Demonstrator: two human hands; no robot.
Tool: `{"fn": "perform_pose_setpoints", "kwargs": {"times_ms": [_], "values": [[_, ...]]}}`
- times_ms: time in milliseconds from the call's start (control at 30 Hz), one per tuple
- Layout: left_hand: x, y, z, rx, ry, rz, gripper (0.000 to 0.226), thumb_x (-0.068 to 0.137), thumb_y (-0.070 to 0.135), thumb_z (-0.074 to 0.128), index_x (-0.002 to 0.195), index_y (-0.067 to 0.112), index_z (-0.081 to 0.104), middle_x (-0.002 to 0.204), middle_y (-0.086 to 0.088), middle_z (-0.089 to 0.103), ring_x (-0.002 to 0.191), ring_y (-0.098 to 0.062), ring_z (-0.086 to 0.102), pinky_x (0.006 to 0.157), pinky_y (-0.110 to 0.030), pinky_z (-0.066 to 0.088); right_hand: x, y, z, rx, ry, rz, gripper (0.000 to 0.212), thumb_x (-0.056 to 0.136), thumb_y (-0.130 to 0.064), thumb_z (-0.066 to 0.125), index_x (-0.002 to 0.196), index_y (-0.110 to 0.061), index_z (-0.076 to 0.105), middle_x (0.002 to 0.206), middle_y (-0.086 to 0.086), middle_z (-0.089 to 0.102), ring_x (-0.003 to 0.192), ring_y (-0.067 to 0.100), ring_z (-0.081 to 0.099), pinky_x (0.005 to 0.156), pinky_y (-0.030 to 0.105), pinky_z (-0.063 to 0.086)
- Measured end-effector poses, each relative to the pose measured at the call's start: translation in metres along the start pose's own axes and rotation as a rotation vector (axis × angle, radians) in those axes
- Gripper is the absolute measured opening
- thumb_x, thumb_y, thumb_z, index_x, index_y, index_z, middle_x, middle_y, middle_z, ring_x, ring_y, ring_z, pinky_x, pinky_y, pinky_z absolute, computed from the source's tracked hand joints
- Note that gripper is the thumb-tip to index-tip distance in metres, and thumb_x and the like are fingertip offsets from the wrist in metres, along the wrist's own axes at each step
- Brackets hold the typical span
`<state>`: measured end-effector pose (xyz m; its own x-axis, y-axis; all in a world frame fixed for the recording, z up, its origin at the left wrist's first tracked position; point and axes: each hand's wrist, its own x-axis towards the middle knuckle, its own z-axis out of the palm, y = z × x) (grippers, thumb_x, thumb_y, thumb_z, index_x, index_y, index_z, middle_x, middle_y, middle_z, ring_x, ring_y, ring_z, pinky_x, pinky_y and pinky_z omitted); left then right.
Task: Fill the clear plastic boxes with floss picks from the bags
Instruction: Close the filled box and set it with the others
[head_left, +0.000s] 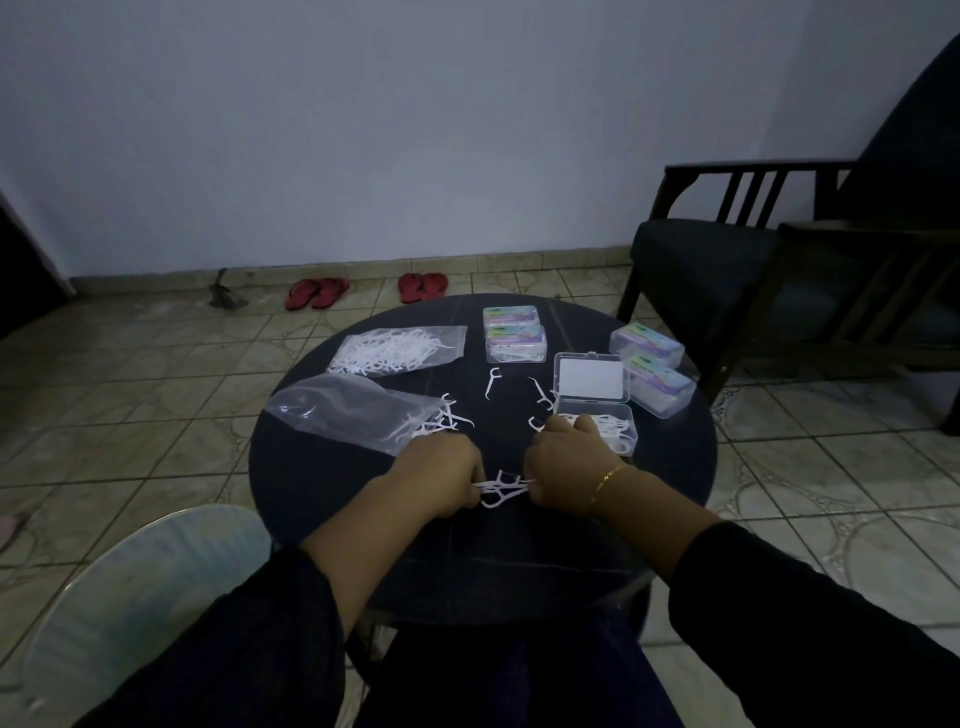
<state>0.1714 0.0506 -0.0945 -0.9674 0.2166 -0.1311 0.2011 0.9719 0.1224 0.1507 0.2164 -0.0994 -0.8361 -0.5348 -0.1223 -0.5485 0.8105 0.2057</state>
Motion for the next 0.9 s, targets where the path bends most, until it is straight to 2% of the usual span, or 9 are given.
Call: {"fn": "perform_pose_setpoints", "kwargs": {"times_ms": [100,233,400,633,900], "values": [[-0.002,0.000,0.001,-0.005,-0.012,-0.003,0.014,0.083,0.025,0.065,0.095,0.026,0.071,0.101,0.002,0.069,0.096,-0.017,0.062,0.083,-0.029,0.048,-0.003,0.003,-0.002,0.013,0.008,-0.015,0.028,0.095,-0.035,0.044,0.109,-0.022,0.064,0.117,0.000,0.057,0.120,0.022,0.037,0.095,0.042,0.027],[-0.001,-0.002,0.001,-0.012,-0.032,0.021,0.013,0.087,0.025,0.062,0.096,0.025,0.071,0.101,0.003,0.068,0.096,-0.016,0.061,0.086,-0.029,0.046,-0.004,0.005,-0.003,0.079,-0.042,-0.027,0.027,0.092,-0.045,0.051,0.110,-0.032,0.066,0.118,-0.006,0.057,0.120,0.019,0.035,0.095,0.041,0.025],[0.000,-0.002,0.005,0.089,-0.026,0.057,0.019,0.091,0.027,0.054,0.102,0.025,0.069,0.109,0.002,0.066,0.102,-0.019,0.060,0.089,-0.032,0.042,0.000,0.001,-0.005,0.061,-0.102,0.019,0.027,0.094,-0.035,0.046,0.107,-0.020,0.064,0.117,0.001,0.058,0.123,0.022,0.035,0.100,0.045,0.025],[0.000,-0.005,0.006,0.181,-0.006,0.071,0.021,0.093,0.028,0.050,0.102,0.025,0.068,0.109,0.002,0.067,0.102,-0.019,0.060,0.092,-0.032,0.038,-0.002,0.013,-0.005,0.090,-0.217,0.072,0.033,0.088,-0.039,0.054,0.110,-0.017,0.061,0.122,0.006,0.056,0.123,0.026,0.039,0.104,0.045,0.024],[0.009,0.001,0.005,0.205,0.057,0.045,0.024,0.096,0.029,0.046,0.100,0.024,0.069,0.102,0.002,0.069,0.100,-0.018,0.061,0.099,-0.036,0.028,-0.010,0.020,0.005,0.119,-0.177,0.114,0.039,0.084,-0.043,0.059,0.112,-0.016,0.063,0.120,0.009,0.056,0.117,0.028,0.045,0.098,0.039,0.032]]}}
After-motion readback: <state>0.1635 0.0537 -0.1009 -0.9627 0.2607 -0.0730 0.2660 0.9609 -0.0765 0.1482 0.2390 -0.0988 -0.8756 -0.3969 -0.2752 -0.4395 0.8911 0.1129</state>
